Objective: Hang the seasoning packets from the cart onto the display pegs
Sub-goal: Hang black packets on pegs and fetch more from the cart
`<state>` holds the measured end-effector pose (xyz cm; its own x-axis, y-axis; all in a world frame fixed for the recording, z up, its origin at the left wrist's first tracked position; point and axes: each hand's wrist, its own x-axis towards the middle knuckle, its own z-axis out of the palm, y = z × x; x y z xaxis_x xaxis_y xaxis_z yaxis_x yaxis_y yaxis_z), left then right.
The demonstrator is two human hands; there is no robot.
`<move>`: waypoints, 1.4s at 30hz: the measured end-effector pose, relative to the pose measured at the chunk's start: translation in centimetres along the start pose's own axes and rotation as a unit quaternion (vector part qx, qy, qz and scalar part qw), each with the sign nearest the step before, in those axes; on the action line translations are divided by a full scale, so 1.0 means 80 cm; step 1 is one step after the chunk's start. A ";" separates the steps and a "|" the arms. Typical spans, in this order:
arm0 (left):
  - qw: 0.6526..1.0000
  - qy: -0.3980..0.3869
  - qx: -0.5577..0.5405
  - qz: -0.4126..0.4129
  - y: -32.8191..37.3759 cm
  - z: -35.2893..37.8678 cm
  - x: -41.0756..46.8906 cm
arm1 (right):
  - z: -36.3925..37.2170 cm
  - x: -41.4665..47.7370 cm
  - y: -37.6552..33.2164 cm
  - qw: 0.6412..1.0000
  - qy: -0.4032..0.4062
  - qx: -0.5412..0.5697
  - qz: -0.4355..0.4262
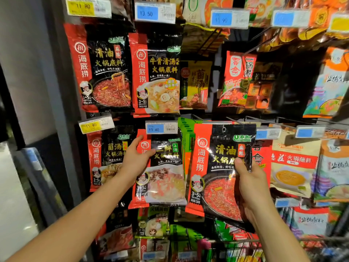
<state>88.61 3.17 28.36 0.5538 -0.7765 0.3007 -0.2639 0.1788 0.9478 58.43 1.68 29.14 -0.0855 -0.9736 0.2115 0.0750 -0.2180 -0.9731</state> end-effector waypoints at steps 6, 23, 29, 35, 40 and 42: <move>0.995 0.006 0.092 0.047 -0.016 0.004 0.010 | 0.007 -0.003 -0.005 1.000 -0.017 0.013 0.002; 0.844 0.213 0.393 0.297 0.161 -0.166 0.066 | 0.185 0.012 -0.111 0.975 -0.196 0.009 -0.108; 0.751 0.265 0.458 0.393 0.268 -0.227 0.120 | 0.282 0.022 -0.161 0.960 -0.248 0.025 -0.125; 0.623 0.203 0.587 0.475 0.343 -0.252 0.180 | 0.351 0.028 -0.199 0.955 -0.276 0.055 -0.096; 0.632 0.141 0.587 0.486 0.359 -0.262 0.201 | 0.384 0.039 -0.223 0.952 -0.277 0.091 -0.091; 0.646 0.120 0.569 0.494 0.360 -0.266 0.203 | 0.394 0.039 -0.228 0.950 -0.274 0.123 -0.080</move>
<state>106.83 8.58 62.82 -0.2596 -0.4828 0.8363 -0.9162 -0.1507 -0.3714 88.14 0.53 50.46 0.4104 -0.8010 0.4359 0.3397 -0.3094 -0.8882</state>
